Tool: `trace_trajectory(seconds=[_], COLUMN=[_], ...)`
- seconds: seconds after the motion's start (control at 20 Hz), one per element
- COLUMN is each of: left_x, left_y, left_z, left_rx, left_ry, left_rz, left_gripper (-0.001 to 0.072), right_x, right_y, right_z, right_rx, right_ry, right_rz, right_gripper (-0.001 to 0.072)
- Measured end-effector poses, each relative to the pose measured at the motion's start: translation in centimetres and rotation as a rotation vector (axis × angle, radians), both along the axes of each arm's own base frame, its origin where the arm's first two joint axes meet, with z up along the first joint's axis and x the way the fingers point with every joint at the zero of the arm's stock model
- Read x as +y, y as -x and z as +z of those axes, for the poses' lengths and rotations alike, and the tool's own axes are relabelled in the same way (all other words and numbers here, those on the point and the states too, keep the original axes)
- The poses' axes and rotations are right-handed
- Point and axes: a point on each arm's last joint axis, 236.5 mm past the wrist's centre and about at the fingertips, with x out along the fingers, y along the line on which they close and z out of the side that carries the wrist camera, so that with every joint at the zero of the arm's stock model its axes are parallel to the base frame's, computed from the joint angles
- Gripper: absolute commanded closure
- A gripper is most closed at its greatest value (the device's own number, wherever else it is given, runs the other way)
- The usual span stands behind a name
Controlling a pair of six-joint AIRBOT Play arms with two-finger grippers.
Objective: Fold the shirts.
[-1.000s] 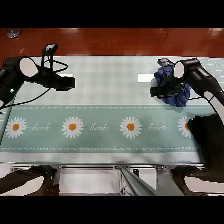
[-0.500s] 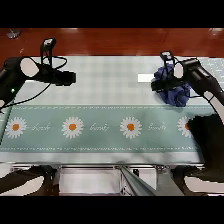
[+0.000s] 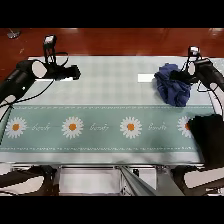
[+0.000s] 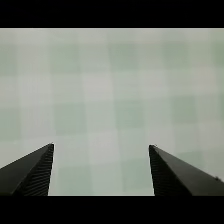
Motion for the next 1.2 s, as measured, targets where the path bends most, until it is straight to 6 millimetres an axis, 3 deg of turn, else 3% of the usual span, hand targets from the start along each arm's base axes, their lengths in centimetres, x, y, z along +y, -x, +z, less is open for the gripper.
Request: trace_trajectory(seconds=[0.05, 0.1, 0.2, 0.3, 0.45, 0.6, 0.7, 0.9, 1.05, 1.2], left_x=[0.1, 0.3, 1.7, 3.8, 7.0, 7.5, 6.1, 3.6, 3.0, 2.6], left_y=[0.1, 0.3, 1.2, 2.7, 5.7, 9.8, 13.3, 19.7, 22.3, 23.4], left_z=[-0.4, -0.9, -1.7, -1.6, 0.9, 4.5, 6.2, 6.8, 6.0, 5.1], left_rx=[0.012, 0.033, 0.095, 0.169, 0.22, 0.173, 0.13, 0.074, 0.071, 0.095], left_ry=[-0.004, -0.014, -0.035, -0.054, -0.072, -0.048, 0.002, 0.096, 0.148, 0.177], left_rz=[-0.001, -0.003, 0.006, 0.022, 0.046, 0.048, 0.027, -0.004, 0.012, 0.023], left_gripper=[0.0004, 0.0004, 0.0004, 0.0004, 0.0004, 0.0004, 0.0004, 0.0004, 0.0004, 0.0004], right_x=[0.0, 0.2, 1.1, 2.4, 3.7, 5.7, 7.2, 11.0, 14.1, 17.5], right_y=[0.3, 0.6, 1.2, 0.7, -1.8, -2.4, -1.0, 4.8, 10.1, 14.6], right_z=[-1.0, -1.7, -1.8, 0.8, 10.2, 23.6, 32.3, 45.1, 51.0, 53.7], right_rx=[0.04, 0.077, 0.139, 0.131, -0.051, -0.34, -0.525, -0.799, -0.93, -0.99], right_ry=[-0.035, -0.072, -0.143, -0.205, -0.217, -0.18, -0.138, -0.067, -0.041, -0.052], right_rz=[-0.005, 0.001, 0.035, 0.077, 0.152, 0.239, 0.304, 0.44, 0.547, 0.661], right_gripper=[0.053, 0.0692, 0.0691, 0.0691, 0.0692, 0.0692, 0.0692, 0.0692, 0.0692, 0.0692])
